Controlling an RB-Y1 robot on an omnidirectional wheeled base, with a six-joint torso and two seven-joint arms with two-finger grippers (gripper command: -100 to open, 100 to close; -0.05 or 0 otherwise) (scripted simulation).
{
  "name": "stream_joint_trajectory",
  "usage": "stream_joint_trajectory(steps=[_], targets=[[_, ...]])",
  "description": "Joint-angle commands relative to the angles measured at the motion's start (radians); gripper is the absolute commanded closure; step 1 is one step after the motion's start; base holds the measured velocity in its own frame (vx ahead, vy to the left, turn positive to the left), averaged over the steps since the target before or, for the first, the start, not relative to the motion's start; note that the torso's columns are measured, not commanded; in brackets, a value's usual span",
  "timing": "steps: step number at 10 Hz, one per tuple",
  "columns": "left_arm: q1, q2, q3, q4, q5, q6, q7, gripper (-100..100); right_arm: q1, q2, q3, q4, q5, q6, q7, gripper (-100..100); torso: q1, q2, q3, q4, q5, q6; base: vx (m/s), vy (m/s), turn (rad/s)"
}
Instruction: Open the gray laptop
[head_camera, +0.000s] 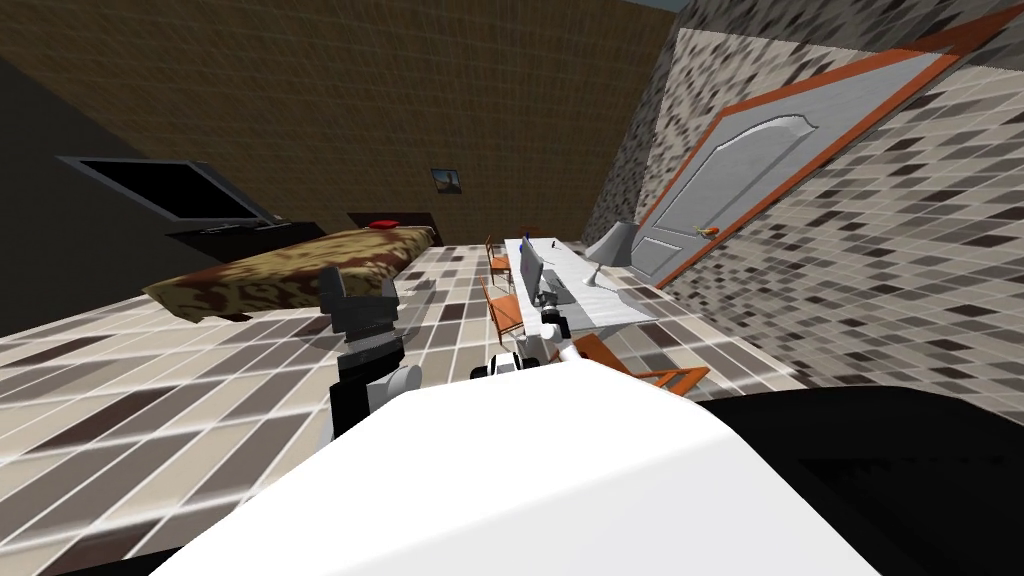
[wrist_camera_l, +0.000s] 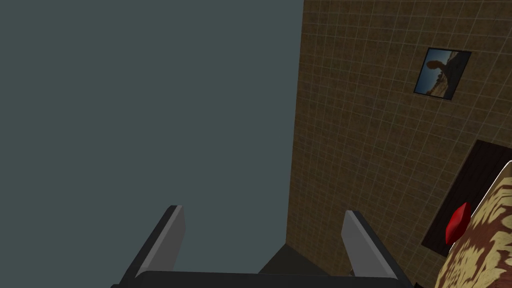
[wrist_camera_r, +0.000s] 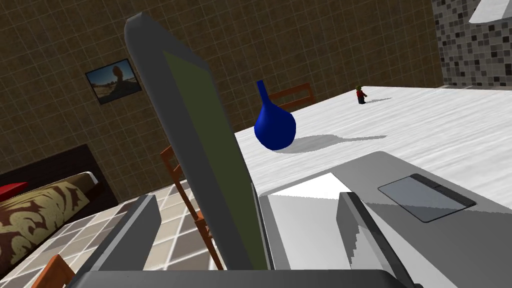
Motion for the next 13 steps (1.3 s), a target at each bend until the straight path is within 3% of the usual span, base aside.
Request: stream_joint_trajectory(steps=[1, 3, 4, 9, 12, 13], targets=[[0.0, 0.0, 0.0, 0.0, 0.0, 0.0, 0.0, 0, -0.039, -0.008, 0.01, 0.081, -0.06, 0.007, -0.081, -100, 0.0, 0.0, 0.0, 0.0, 0.0, 0.0, -0.004, -0.001, 0.126], [0.0, 0.0, 0.0, 0.0, 0.0, 0.0, 0.0, 0, -0.068, -0.016, 0.018, 0.143, -0.109, 0.015, -0.141, -100, 0.0, 0.0, 0.0, 0.0, 0.0, 0.0, -0.004, -0.002, 0.105], [0.0, 0.0, 0.0, 0.0, 0.0, 0.0, 0.0, 0, -0.068, -0.016, 0.018, 0.143, -0.109, 0.015, -0.148, -100, 0.0, 0.0, 0.0, 0.0, 0.0, 0.0, -0.002, -0.001, 0.026], [0.0, 0.0, 0.0, 0.0, 0.0, 0.0, 0.0, 0, -0.119, -0.036, 0.034, 0.261, -0.205, 0.032, -0.272, -100, 0.0, 0.0, 0.0, 0.0, 0.0, 0.0, -0.003, -0.001, 0.068], [0.0, 0.0, 0.0, 0.0, 0.0, 0.0, 0.0, 0, -0.121, -0.035, 0.038, 0.272, -0.206, 0.028, -0.279, -100, 0.0, 0.0, 0.0, 0.0, 0.0, 0.0, -0.001, 0.0, 0.018], [0.0, 0.0, 0.0, 0.0, 0.0, 0.0, 0.0, 0, -0.121, -0.035, 0.038, 0.272, -0.206, 0.028, -0.278, 100, 0.0, 0.0, 0.0, 0.0, 0.0, 0.0, 0.0, 0.0, 0.0]])
